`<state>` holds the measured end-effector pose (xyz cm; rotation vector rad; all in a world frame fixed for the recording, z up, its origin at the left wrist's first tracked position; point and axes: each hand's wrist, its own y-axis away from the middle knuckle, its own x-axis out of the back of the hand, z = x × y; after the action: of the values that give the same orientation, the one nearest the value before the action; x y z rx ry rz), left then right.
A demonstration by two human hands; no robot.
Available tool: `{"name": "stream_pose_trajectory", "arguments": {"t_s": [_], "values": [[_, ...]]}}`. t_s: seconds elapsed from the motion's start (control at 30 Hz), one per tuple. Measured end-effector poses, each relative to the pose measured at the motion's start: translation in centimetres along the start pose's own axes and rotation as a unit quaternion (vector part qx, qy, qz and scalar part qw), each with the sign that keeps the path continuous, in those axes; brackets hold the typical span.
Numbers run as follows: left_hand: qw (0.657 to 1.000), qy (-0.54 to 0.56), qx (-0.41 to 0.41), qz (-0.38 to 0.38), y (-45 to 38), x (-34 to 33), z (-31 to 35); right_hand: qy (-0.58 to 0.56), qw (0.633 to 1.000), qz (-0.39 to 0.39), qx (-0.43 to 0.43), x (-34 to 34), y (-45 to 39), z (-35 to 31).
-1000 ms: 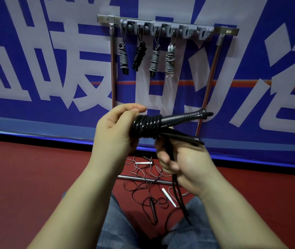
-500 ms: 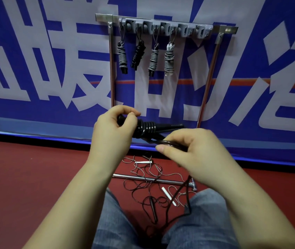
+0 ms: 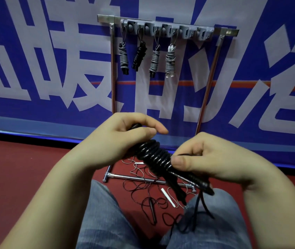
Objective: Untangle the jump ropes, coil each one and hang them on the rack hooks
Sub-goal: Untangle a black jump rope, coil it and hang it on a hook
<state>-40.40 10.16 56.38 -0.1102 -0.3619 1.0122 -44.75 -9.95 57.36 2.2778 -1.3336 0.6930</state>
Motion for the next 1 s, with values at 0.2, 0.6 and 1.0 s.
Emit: {"name": "stream_pose_trajectory", "arguments": {"t_s": [0.2,0.6,1.0], "values": [[0.996,0.091,0.000,0.005,-0.2,-0.5,-0.7,-0.091,0.995,-0.032,0.017,0.1,-0.6,0.3],[0.941,0.229,-0.054,0.242,-0.9,-2.1,-0.3,-0.571,0.821,0.010,0.013,-3.8,-3.1,0.3],[0.916,-0.019,-0.082,0.392,-1.7,-1.4,-3.0,-0.228,0.954,0.186,-0.062,-4.9,-3.2,0.0]]}}
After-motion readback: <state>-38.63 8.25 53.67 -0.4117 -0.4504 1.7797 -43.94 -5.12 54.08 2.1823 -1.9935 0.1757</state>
